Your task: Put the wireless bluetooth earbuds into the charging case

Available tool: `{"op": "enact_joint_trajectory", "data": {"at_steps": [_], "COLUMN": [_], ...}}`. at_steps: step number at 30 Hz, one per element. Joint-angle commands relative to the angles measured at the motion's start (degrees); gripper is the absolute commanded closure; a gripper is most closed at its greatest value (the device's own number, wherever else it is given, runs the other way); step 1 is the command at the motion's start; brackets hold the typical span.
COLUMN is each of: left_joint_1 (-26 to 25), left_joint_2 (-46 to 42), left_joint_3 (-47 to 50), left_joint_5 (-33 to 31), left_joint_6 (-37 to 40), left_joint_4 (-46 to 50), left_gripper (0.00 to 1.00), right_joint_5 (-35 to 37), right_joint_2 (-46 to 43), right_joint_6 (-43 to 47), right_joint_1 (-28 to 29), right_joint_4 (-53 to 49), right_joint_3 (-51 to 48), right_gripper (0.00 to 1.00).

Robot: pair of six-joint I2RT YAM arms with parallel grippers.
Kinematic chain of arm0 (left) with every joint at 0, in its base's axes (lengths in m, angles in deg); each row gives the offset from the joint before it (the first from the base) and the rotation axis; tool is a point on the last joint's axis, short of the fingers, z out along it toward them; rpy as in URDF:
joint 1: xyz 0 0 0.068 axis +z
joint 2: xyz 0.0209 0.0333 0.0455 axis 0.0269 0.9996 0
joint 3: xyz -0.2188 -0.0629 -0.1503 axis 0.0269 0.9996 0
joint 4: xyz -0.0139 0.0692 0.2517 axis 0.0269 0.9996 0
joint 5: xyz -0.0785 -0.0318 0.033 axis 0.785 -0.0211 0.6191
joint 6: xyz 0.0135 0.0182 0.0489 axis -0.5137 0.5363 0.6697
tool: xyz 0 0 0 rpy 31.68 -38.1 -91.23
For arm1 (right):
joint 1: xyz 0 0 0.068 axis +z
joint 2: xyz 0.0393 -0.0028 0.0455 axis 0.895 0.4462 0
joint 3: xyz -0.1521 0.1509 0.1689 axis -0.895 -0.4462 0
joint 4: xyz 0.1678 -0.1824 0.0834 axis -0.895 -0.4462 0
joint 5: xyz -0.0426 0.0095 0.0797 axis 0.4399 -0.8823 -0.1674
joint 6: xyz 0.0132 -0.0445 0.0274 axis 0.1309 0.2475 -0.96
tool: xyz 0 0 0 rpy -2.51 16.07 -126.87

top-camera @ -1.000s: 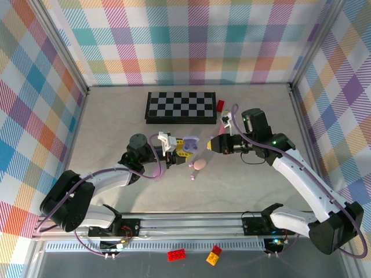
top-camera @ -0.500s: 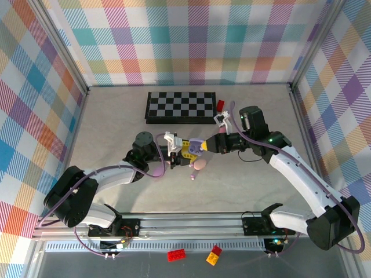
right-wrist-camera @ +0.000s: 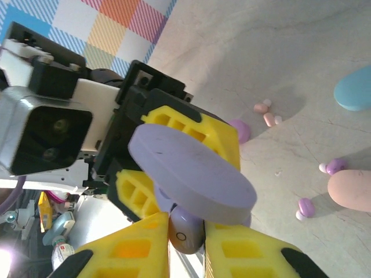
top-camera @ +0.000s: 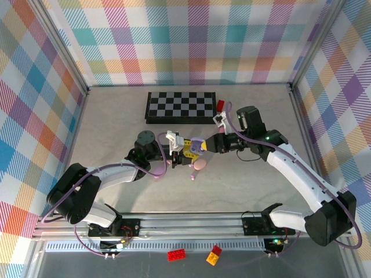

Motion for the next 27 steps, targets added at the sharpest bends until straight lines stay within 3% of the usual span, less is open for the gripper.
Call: {"op": "enact_joint_trajectory", "data": {"at_steps": [1, 12, 14, 18, 27], "left_joint_1": [-0.5, -0.5, -0.5, -0.5, 0.5], "left_joint_2": [-0.8, -0.6, -0.6, -0.7, -1.4], "left_joint_3": [-1.5, -1.9, -1.9, -1.7, 0.1], "left_joint_5": [1.5, 1.5, 1.5, 1.1, -0.5], "left_joint_6": [-0.2, -0.3, -0.3, -0.8, -1.6], "left_joint_4": [-2.0, -1.9, -1.9, -2.3, -3.5], "left_gripper": [0.71, 0.71, 0.71, 0.71, 0.71], "right_joint_5": [0.6, 1.6, 1.3, 1.7, -1.3], "right_joint_2": [0.5, 0.9, 1.1, -0.9, -9.9], "right_joint_6": [2.1, 3.9, 3.7, 2.9, -0.6], "right_joint_1": [-0.2, -0.2, -0.2, -0.5, -6.6], "right_joint_4": [-1.2, -3.5, -3.3, -1.7, 7.5], "right_joint_3": [0.2, 0.6, 0.7, 0.7, -6.0], "right_gripper": [0.83, 0.82, 0.8, 0.64, 0.54]}}
